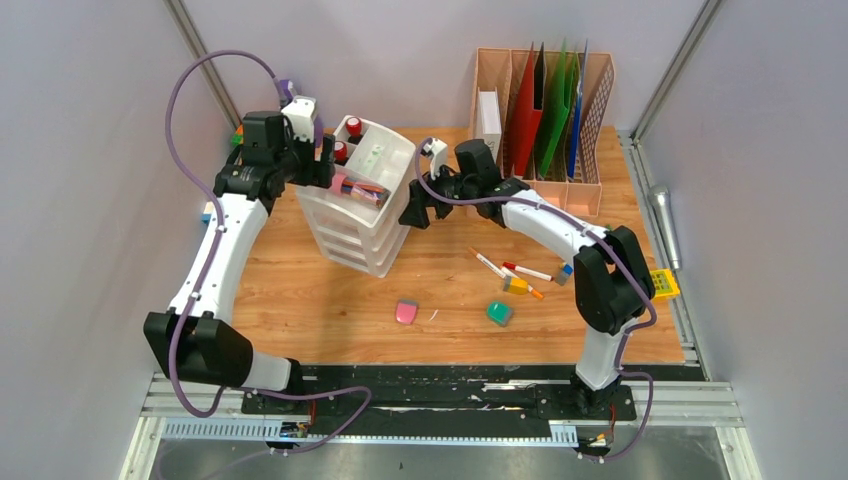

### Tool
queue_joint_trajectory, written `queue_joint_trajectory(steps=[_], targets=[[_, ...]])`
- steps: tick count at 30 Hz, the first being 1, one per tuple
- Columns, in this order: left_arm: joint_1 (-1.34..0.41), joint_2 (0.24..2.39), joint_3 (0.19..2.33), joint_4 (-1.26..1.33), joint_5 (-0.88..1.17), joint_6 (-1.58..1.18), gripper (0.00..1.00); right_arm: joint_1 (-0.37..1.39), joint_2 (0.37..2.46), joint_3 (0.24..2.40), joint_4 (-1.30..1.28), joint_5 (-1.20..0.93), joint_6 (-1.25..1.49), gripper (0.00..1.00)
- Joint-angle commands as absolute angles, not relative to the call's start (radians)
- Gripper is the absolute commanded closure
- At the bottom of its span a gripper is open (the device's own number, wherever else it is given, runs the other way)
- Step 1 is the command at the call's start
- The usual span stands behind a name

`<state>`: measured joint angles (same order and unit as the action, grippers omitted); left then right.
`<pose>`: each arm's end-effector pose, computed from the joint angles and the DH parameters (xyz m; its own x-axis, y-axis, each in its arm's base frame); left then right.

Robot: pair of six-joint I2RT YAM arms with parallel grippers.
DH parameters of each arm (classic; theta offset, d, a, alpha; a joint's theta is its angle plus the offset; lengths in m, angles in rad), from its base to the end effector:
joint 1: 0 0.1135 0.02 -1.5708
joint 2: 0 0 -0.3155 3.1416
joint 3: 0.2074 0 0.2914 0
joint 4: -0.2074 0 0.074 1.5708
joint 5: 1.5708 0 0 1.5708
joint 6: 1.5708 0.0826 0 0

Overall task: Organize the desk
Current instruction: Close the drawer in the storage box, then open the drawer in the storage box.

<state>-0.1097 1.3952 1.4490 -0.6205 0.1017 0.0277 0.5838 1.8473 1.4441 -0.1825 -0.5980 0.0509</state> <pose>0.3750 -0.0497 0.4156 -0.5280 0.0859 -0.8449 0.2088 0.9775 -0.0311 0.4003 0.3202 0.2817 -0.5037 -0.2824 -0.8164 -0.8224 0.4459 0.3532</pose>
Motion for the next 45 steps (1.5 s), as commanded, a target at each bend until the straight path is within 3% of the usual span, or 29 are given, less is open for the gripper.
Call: queue_joint_trajectory(steps=[1,12,27,45], targets=[[-0.104,1.398,1.504,-0.627,0.074,0.054,0.13,0.577,1.792,1.422,-0.103,-0.580,0.135,0.15],[-0.102,1.412,1.498,-0.624,0.064,0.060,0.34,0.542,1.820,1.354,-0.013,-0.639,0.312,0.11],[-0.100,1.372,1.416,-0.594,0.121,0.036,0.65,0.487,2.018,1.341,0.337,-0.935,0.830,0.23],[-0.100,1.363,1.371,-0.568,0.140,0.032,0.69,0.480,2.222,1.370,0.735,-1.091,1.100,0.30]])
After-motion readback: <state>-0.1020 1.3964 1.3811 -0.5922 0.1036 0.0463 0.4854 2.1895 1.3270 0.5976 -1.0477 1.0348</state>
